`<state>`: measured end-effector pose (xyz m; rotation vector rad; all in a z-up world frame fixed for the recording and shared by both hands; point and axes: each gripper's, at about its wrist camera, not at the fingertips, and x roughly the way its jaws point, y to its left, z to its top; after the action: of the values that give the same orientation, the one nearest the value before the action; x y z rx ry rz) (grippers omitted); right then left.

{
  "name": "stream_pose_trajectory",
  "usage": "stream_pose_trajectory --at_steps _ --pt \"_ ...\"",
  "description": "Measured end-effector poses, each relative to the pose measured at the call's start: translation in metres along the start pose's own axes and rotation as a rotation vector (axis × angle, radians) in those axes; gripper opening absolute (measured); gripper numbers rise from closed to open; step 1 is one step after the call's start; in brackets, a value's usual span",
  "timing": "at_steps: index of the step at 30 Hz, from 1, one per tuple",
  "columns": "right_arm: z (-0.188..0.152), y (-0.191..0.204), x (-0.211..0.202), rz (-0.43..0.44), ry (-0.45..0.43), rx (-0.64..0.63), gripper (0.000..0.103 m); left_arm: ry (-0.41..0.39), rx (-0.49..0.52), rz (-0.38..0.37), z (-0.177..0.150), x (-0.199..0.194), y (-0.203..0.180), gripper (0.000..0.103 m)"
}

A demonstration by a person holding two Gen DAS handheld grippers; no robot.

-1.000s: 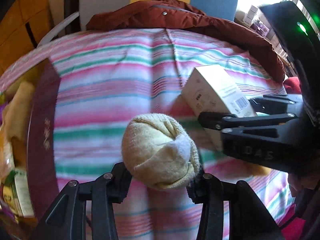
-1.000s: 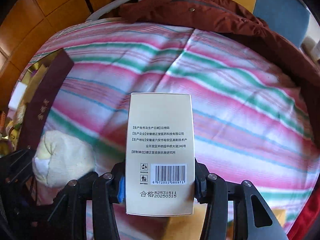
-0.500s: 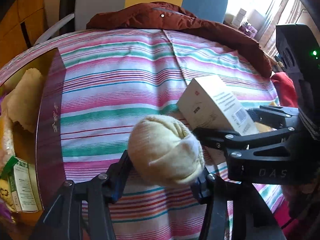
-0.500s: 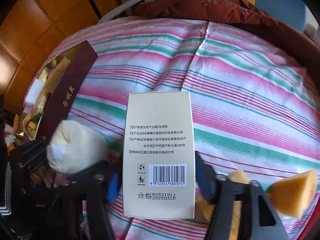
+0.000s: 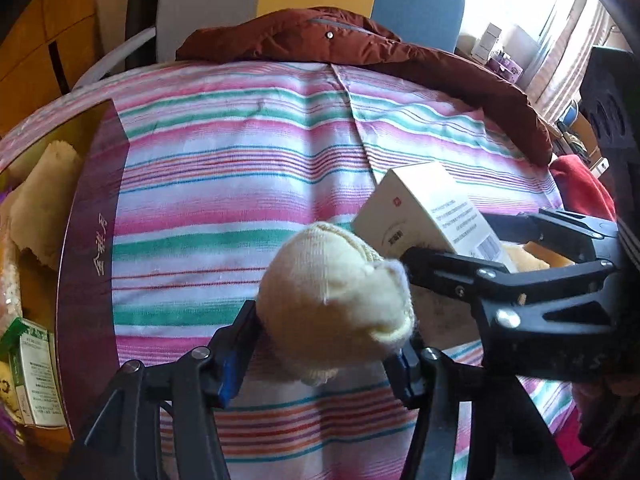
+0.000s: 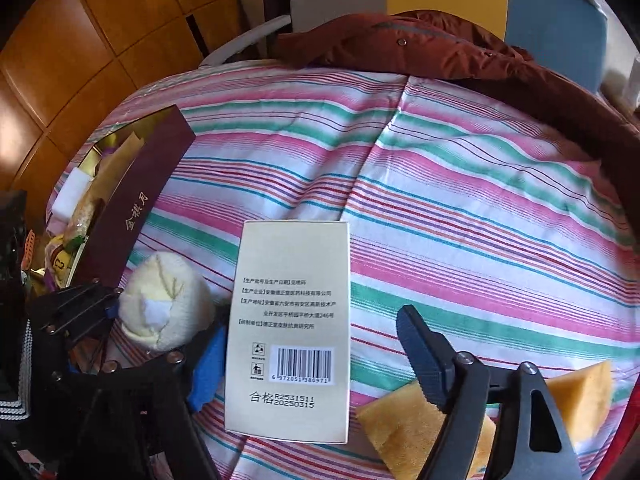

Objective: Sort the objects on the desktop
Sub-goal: 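Carry the sock ball and white box over the gold tray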

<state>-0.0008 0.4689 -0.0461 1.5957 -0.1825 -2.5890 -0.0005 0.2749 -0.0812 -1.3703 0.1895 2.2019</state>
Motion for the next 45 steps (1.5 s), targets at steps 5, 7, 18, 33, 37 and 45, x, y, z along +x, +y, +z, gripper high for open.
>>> stream_pose_trajectory --at_steps 5,7,18,33,37,45 --pt "0.0 0.011 0.006 -0.023 0.012 -0.052 0.051 -0.04 0.036 0.014 -0.003 -0.001 -0.004 0.051" --pt "-0.001 0.013 0.006 -0.019 0.009 -0.064 0.05 -0.051 0.04 0.019 -0.004 -0.005 -0.004 0.05" --pt "0.0 0.022 0.004 -0.024 -0.042 -0.051 0.05 -0.188 0.054 0.076 -0.003 -0.063 -0.003 0.05" --pt "0.006 0.038 -0.005 -0.022 -0.11 -0.038 0.05 -0.304 0.048 0.078 -0.015 -0.136 0.002 0.05" --pt "0.005 0.049 -0.008 -0.011 -0.126 -0.046 0.05 -0.325 0.024 0.095 -0.018 -0.146 0.015 0.05" --pt "0.006 0.073 -0.02 0.022 -0.176 -0.045 0.05 -0.316 -0.048 0.155 -0.029 -0.145 0.062 0.05"
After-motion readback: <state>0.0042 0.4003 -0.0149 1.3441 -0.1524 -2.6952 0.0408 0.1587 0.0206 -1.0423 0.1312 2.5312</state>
